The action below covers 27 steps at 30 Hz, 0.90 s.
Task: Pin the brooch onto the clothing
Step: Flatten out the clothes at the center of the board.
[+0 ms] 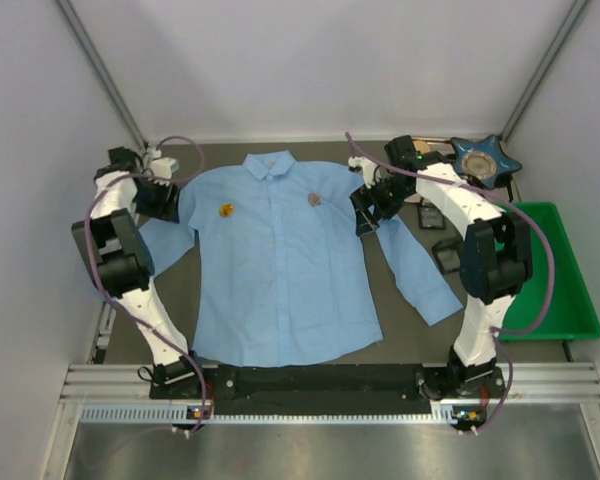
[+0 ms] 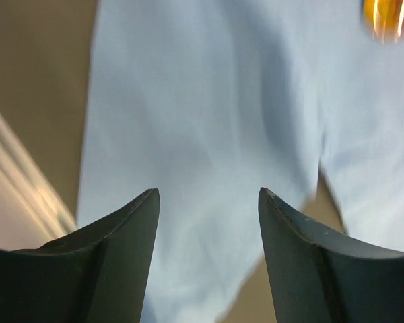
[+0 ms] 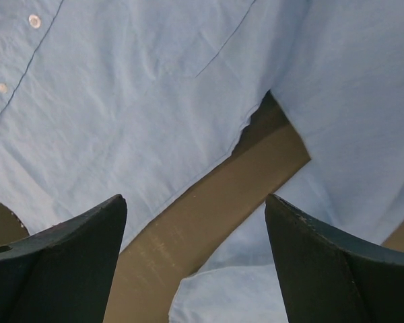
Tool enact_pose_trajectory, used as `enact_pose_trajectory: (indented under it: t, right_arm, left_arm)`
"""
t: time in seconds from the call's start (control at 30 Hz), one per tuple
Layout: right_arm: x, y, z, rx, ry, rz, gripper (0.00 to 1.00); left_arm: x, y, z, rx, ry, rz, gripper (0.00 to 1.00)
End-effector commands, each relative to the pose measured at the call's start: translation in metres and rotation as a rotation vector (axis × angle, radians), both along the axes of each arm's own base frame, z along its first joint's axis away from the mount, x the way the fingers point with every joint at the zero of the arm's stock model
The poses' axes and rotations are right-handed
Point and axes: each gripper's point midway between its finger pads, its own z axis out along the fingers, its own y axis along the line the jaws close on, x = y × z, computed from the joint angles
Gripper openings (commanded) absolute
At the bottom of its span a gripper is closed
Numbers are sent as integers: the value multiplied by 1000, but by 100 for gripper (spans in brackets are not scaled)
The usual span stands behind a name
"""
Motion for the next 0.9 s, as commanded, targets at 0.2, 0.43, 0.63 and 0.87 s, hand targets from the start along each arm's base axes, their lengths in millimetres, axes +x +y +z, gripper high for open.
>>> enact_pose_trajectory:
  t: [0.2, 0.43, 0.63, 0.87]
  right_arm:
    - [-23, 11, -3, 36, 46, 62, 81]
    - [-20, 18, 1, 38, 43, 75, 80]
    - [-24, 21, 1, 34, 55, 71, 80]
    - [-24, 21, 3, 19, 44, 74, 79]
  left_arm:
    - [-212, 62, 27, -16, 114, -211, 61]
    - [-267, 90, -8, 54, 147, -292, 54]
    - [-264, 122, -21, 170, 44, -268, 61]
    - [-251, 141, -38, 217, 22, -297, 61]
